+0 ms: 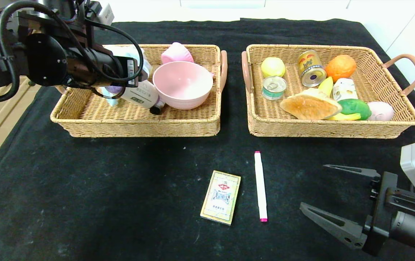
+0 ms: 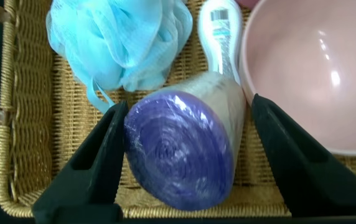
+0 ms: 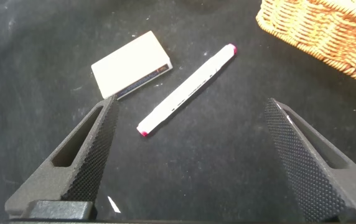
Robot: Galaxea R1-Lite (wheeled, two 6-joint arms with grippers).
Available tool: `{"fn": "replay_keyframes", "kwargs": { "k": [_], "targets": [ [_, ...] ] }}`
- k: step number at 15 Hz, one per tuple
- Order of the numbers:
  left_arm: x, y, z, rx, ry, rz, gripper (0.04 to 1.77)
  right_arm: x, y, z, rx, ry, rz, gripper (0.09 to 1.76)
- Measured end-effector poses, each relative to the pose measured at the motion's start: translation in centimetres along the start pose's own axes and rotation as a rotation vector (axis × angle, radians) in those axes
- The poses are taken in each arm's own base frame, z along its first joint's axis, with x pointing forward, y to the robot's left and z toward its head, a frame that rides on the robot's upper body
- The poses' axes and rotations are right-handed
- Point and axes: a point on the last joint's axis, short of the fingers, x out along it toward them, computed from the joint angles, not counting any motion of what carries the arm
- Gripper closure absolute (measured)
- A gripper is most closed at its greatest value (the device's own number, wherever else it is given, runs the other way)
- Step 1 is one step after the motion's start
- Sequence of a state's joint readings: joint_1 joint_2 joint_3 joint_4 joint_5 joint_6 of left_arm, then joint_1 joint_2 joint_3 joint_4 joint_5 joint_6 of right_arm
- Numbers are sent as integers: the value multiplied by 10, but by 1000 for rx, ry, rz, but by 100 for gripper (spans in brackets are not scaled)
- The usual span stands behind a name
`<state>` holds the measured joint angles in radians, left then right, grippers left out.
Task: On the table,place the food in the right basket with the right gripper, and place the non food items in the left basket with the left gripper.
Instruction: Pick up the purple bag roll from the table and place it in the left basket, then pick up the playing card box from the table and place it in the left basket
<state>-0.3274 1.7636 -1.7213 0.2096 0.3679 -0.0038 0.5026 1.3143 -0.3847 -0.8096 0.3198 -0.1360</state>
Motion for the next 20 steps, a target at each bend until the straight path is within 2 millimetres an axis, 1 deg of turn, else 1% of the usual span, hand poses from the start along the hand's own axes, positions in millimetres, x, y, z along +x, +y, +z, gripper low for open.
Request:
{"fn": "replay_keyframes", "kwargs": {
  "k": [2,6,9,11,13,16,18,20],
  "targets": [
    [-7,-2,-5,8,15,-12,32,-1,0,0,0,-1,0,14],
    [-32,-2,-16,26,41,-41,23,-1,0,0,0,-2,0,14],
    [-52,-1,-30,47,71,-55,19,-1,1,1,-3,-6,1,14],
    [-64,-4,-42,66,96,-79,17,-2,1,1,-2,-6,1,14],
    [-78,-15,-54,98,119,-137,15,-2,1,1,-3,-7,1,14],
    [-96,-37,-71,153,148,-236,13,-2,1,1,-3,-8,0,14],
    [-103,-50,-82,190,168,-289,12,-2,1,1,-3,-8,1,14],
    [-104,-61,-91,222,189,-312,12,-2,1,1,-4,-9,1,14]
  ]
}}
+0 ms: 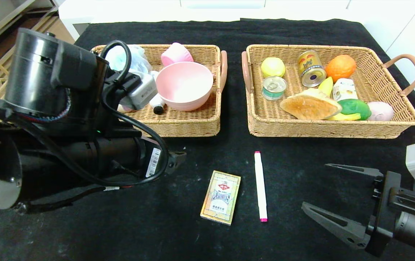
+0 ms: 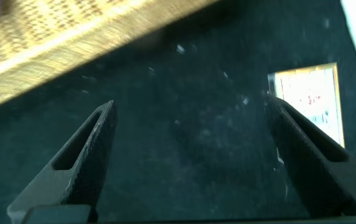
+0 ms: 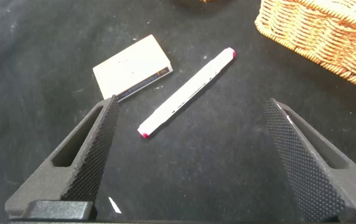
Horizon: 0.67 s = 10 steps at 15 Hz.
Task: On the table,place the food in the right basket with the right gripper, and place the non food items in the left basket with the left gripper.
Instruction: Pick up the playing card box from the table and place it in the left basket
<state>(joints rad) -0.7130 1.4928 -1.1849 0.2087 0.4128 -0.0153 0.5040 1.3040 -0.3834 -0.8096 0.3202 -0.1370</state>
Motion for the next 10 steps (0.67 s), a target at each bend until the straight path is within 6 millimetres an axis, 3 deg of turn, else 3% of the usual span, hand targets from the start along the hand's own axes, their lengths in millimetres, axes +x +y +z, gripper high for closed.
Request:
{"fn": "replay_keyframes", "kwargs": {
  "k": [3,6,10],
  "targets": [
    [13,-19,-5,33,35,5,11,-2,0,2,-3,-10,-1,14],
    [23,-45,3,-19,-38,-49,11,-2,1,2,-7,-13,0,14],
    [36,-73,-6,3,-1,-101,11,-3,1,3,-9,-16,-1,14]
  ]
}}
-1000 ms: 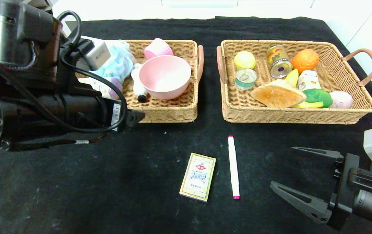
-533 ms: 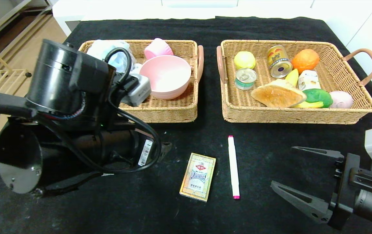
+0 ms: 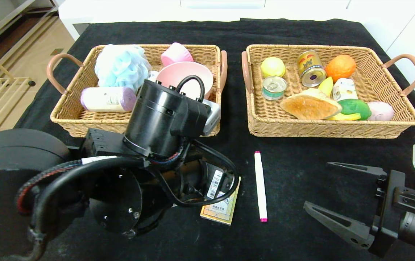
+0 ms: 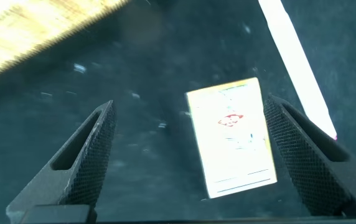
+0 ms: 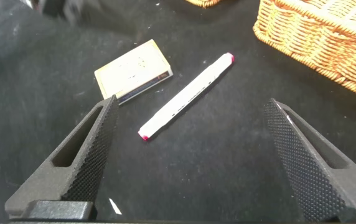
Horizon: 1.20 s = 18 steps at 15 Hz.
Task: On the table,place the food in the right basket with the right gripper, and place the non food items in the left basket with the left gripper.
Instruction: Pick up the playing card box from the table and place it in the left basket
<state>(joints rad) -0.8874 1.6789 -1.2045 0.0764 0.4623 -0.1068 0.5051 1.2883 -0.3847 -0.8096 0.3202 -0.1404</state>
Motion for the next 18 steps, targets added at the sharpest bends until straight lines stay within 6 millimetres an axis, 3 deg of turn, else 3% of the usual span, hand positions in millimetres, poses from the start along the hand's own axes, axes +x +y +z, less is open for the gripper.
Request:
{"fn": "replay_keyframes", "kwargs": {
  "k": [9,18],
  "targets": [
    [14,-24,-17,32,63,-42,10,-2,1,2,-5,-12,0,14],
    [22,-32,-22,48,84,-41,9,-4,1,3,-10,-13,2,14]
  ]
}}
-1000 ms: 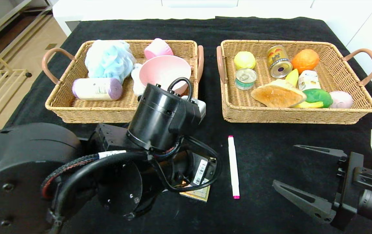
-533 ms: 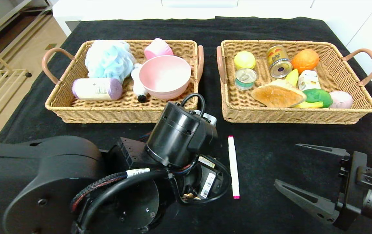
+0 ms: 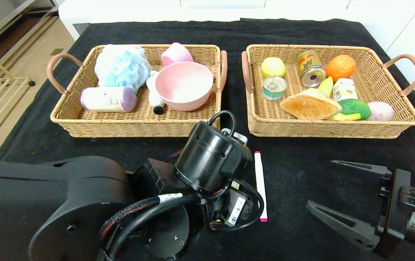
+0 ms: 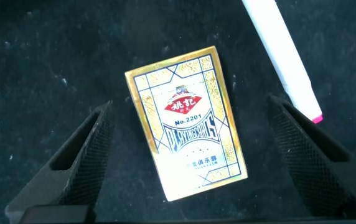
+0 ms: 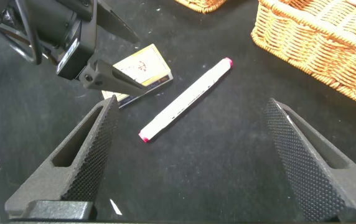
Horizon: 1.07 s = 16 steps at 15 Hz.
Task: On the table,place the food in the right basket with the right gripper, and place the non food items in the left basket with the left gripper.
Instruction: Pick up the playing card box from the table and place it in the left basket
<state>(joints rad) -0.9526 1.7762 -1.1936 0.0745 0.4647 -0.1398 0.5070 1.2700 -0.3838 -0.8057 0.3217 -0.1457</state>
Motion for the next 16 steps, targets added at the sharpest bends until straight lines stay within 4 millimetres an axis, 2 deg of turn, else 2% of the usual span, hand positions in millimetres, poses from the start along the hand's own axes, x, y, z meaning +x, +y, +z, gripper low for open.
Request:
{"fn": "replay_keyframes", "kwargs": {
  "k": [16],
  "targets": [
    [8,-2,-7,-25,43,1,9,8,-2,-8,14,43,3,14]
  ]
}}
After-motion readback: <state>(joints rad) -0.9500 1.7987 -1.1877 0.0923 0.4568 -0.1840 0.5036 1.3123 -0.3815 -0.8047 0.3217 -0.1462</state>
